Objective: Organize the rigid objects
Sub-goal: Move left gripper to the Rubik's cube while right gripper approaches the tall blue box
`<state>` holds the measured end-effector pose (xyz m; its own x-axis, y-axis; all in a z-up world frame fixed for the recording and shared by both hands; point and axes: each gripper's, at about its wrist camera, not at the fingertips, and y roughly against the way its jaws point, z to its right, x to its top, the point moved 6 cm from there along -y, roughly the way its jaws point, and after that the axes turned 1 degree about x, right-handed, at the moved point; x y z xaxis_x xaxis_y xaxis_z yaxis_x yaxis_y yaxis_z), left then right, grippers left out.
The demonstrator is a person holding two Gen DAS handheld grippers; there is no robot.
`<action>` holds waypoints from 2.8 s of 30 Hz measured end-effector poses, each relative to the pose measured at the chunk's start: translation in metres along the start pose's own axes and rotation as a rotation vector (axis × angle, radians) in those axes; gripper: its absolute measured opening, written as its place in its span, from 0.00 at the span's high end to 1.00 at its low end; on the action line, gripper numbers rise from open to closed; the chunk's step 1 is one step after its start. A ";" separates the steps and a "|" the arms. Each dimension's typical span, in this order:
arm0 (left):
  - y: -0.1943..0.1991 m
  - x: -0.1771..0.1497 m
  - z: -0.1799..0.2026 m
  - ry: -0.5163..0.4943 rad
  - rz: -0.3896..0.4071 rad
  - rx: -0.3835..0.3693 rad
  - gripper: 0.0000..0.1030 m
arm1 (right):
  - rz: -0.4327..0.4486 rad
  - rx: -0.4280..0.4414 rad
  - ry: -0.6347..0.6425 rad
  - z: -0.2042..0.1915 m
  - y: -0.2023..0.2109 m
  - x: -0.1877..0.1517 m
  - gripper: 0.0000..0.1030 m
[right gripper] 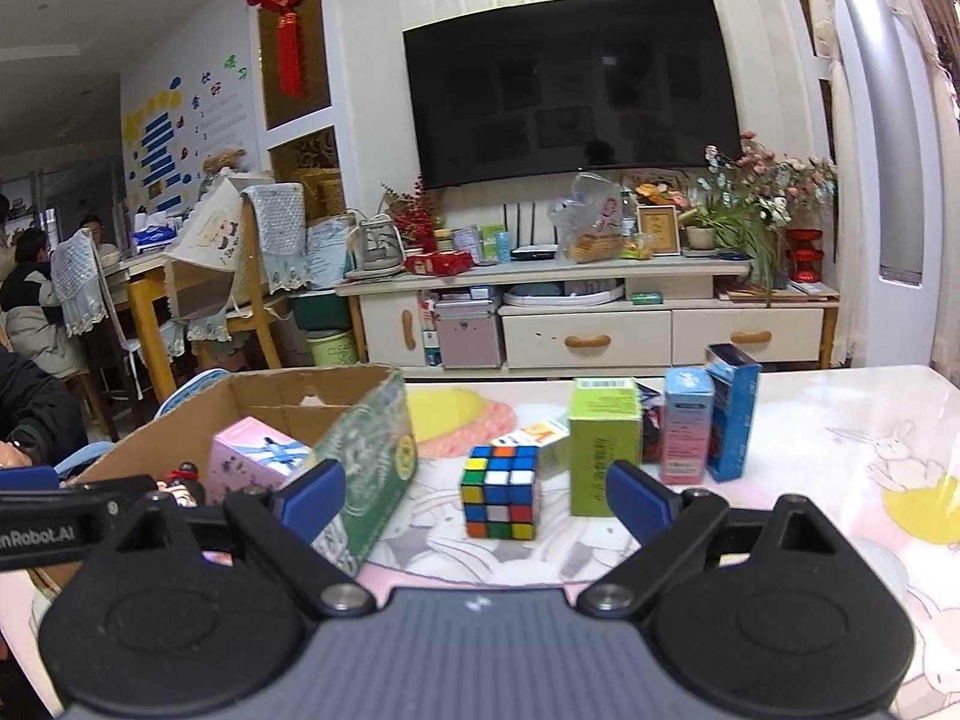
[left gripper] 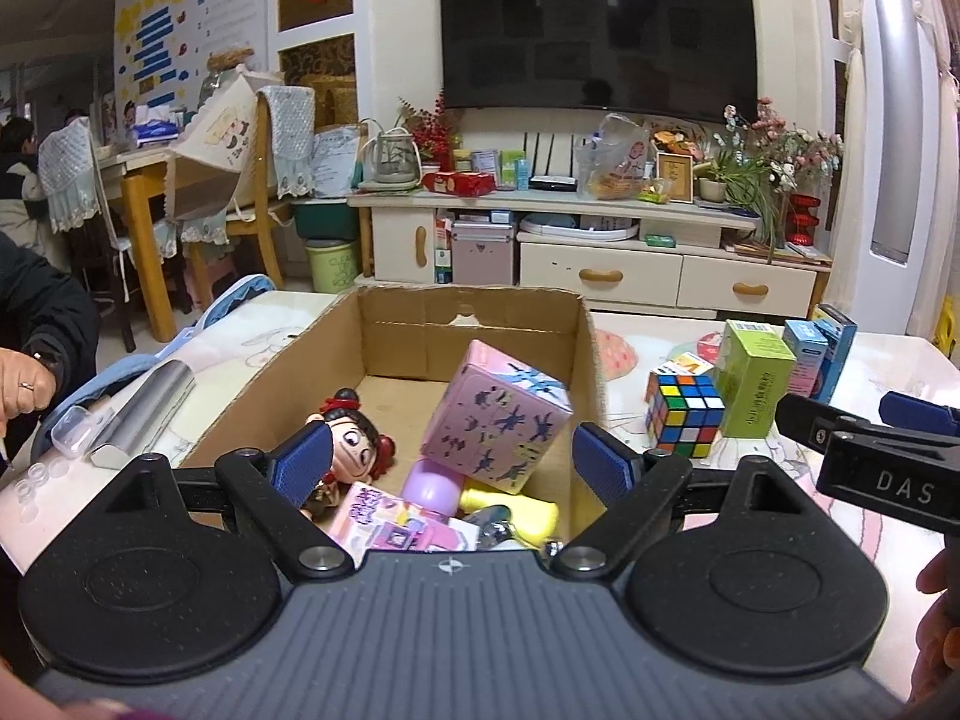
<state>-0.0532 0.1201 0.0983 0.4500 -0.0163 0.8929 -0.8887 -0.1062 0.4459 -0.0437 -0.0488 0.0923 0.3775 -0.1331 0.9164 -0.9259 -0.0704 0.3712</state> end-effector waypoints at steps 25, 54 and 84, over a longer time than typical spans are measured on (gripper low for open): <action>0.009 -0.015 0.025 -0.116 -0.035 -0.070 0.00 | -0.076 -0.015 -0.042 0.045 -0.003 -0.024 0.09; 0.013 -0.022 0.034 -0.171 -0.052 -0.110 0.00 | -0.099 -0.008 -0.052 0.063 -0.010 -0.025 0.09; -0.013 -0.016 0.074 -0.214 0.005 -0.133 0.00 | -0.121 -0.088 -0.046 0.113 -0.033 -0.022 0.03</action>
<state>-0.0428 0.0478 0.0733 0.4417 -0.2280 0.8677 -0.8881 0.0258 0.4588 -0.0198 -0.1550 0.0429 0.4848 -0.1738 0.8572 -0.8707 -0.0025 0.4919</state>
